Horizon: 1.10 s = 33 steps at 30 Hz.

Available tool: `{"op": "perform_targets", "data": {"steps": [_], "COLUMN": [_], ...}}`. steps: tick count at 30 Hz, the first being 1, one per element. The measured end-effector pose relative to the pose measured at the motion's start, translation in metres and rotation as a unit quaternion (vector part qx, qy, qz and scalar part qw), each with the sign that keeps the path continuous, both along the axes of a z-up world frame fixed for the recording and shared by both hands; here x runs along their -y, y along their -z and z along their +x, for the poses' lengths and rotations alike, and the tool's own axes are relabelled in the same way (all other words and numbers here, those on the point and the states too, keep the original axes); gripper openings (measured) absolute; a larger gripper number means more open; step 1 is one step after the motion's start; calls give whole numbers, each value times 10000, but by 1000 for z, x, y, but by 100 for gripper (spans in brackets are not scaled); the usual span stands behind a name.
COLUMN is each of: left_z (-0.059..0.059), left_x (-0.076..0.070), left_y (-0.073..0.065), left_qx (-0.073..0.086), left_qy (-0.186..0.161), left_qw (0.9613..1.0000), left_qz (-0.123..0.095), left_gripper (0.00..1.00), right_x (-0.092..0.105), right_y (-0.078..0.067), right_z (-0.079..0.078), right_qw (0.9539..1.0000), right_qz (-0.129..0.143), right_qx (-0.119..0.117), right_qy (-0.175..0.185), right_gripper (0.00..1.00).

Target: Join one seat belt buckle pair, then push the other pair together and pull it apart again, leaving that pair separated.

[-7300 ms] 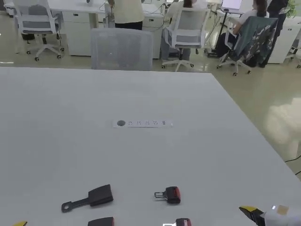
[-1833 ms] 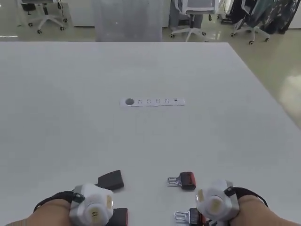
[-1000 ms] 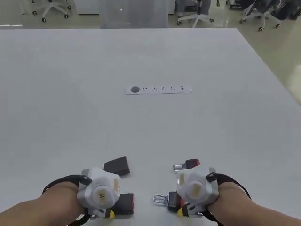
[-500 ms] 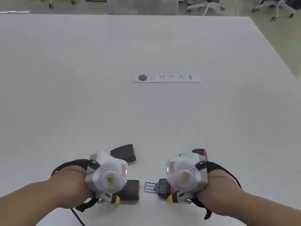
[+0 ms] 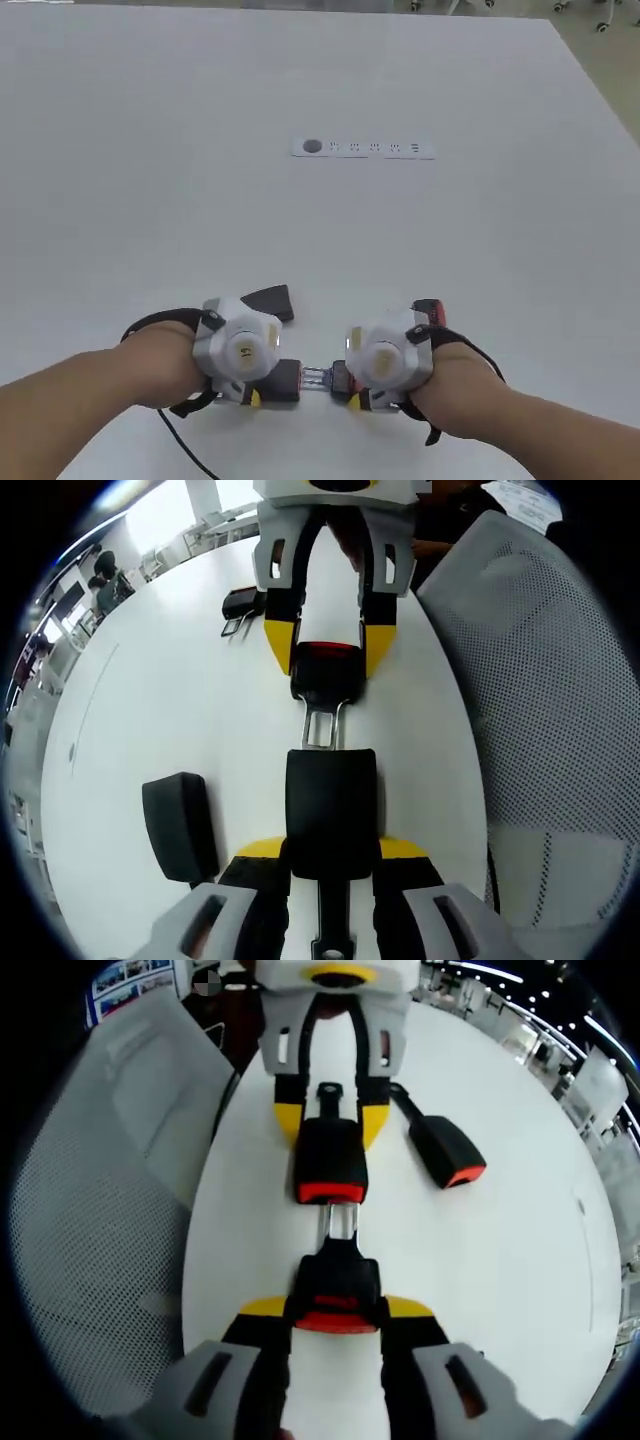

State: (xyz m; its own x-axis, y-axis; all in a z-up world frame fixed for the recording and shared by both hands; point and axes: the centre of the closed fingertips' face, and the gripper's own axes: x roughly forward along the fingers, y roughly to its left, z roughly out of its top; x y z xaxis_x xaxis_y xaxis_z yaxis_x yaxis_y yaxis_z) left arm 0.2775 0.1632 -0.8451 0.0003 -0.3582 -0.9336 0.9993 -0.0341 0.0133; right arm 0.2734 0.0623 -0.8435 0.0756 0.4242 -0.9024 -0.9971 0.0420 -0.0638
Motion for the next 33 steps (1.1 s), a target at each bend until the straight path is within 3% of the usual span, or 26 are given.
{"op": "perform_targets", "data": {"steps": [15, 27, 33], "left_z": [0, 0, 1], "left_x": [0, 0, 1], "left_y": [0, -1, -1], "left_qx": [-4, -48, -87], "left_qy": [8, 43, 115], "left_qw": [10000, 10000, 9998], "left_qz": [-2, -75, -130], "left_gripper": [33, 33, 33], "right_x": [-3, -12, -17], "right_y": [0, 1, 2], "right_z": [-3, -4, -3], "right_qw": [9999, 9998, 9997], "right_qz": [-118, 127, 87], "right_qx": [12, -146, -185], "right_qy": [-32, 0, -123], "right_gripper": [34, 34, 33]}}
